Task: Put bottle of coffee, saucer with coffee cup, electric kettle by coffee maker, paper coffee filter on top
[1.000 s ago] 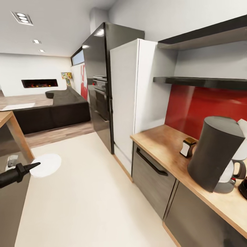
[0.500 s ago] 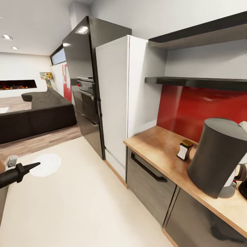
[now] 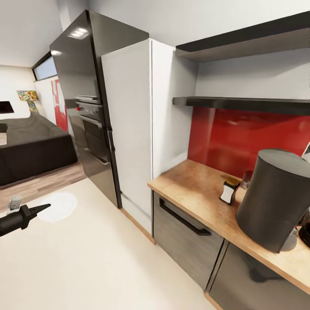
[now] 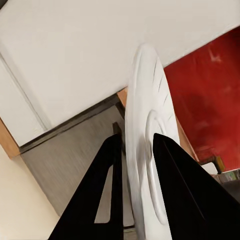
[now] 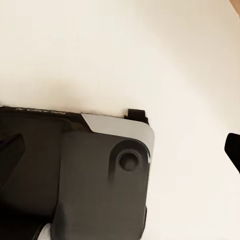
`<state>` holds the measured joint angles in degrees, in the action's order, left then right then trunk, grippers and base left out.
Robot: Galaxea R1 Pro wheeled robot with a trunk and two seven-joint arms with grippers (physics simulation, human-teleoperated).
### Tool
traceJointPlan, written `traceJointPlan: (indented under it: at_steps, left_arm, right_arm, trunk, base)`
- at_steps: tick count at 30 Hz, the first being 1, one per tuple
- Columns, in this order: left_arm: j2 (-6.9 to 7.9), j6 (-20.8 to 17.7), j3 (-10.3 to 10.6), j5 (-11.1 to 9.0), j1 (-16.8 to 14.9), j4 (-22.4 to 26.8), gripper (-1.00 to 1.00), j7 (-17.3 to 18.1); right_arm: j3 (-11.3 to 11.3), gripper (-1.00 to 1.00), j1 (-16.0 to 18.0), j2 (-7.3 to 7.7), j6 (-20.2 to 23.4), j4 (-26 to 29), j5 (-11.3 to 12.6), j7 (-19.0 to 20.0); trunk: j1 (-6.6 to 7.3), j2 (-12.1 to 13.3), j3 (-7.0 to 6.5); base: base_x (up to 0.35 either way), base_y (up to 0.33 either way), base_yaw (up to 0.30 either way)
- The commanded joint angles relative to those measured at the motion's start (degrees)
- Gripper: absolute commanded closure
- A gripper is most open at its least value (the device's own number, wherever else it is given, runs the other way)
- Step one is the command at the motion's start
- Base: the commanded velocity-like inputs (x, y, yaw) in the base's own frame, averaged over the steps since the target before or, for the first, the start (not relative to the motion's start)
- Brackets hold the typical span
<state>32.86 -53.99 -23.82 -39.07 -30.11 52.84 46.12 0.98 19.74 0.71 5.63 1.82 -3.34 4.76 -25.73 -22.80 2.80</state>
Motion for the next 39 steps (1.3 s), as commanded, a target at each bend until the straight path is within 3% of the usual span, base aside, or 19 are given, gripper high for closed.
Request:
traceJointPlan:
  at_steps: [1,8,39]
  left_arm:
    - [0.00,-0.15,-0.08,0.13,-0.04,-0.02,1.00,0.21]
    - [-0.08,-0.15,-0.08,0.13,-0.04,-0.02,1.00,0.20]
    - [-0.08,-0.15,-0.08,0.13,-0.04,-0.11,1.00,0.20]
  right_arm:
    - [0.07,-1.00,0.04,0.03,0.34,0.11,-0.35,0.16]
    - [0.07,-1.00,0.04,0.07,0.35,0.11,-0.35,0.16]
    - [0.08,-1.00,0.04,0.08,0.42,-0.06,-0.44,0.11]
  trunk:
    - [-0.05,-0.13,0.13]
    - [-0.05,-0.13,0.13]
    - [-0.05,-0.13,0.13]
  base:
    - [0.144,0.306,-0.265]
    - [0.090,0.196,-0.265]
    - [0.001,0.002,-0.265]
